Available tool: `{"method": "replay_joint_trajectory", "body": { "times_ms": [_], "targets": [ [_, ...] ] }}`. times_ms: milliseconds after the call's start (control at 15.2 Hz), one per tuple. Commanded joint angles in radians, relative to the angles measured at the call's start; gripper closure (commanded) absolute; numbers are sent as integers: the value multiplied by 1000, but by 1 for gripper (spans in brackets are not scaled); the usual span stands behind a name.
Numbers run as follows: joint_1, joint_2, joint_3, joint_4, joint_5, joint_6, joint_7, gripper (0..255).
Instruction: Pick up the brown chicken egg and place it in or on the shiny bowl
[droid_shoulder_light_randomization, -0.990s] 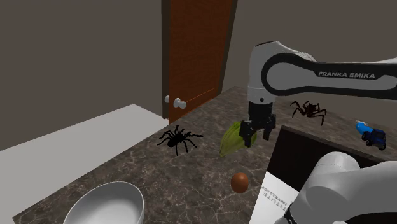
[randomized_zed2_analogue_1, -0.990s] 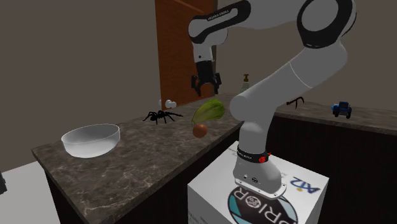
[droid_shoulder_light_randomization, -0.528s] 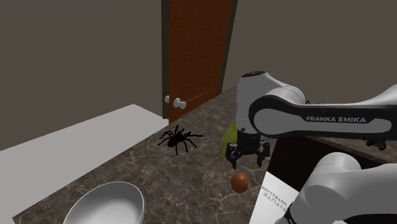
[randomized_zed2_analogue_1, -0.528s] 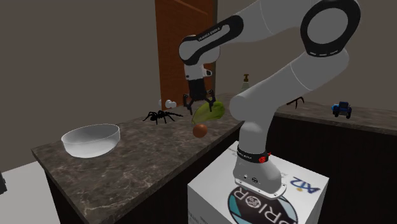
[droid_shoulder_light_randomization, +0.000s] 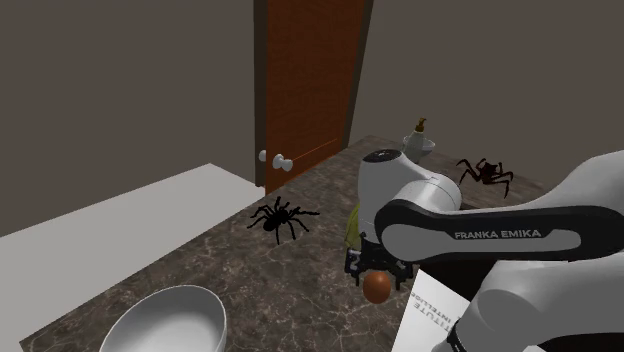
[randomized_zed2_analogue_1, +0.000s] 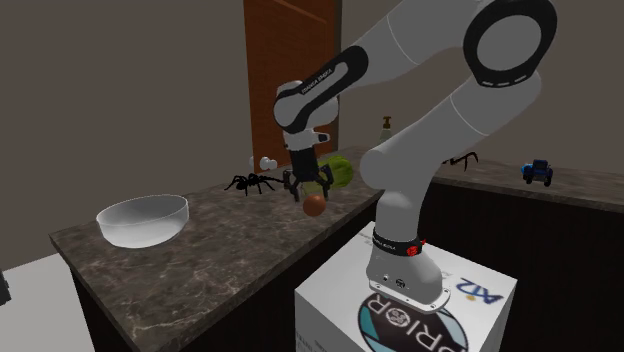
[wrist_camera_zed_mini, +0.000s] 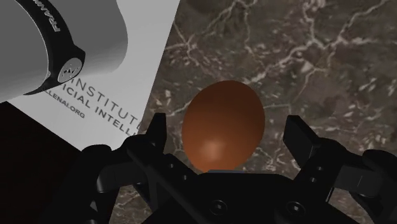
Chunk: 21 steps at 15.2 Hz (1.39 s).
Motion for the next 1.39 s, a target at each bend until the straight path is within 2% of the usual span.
{"method": "replay_joint_trajectory", "body": {
  "times_ms": [0,198,660,726,1320],
  "targets": [
    [2,15,14,-20,12,35,4,0],
    [6,33,29,-47,27,79,3,0],
    [6,33,29,-47,27,78,3,0],
    [6,33,29,-47,27,78,3,255],
    [6,33,29,-47,27,79,3,255]
  ]
}}
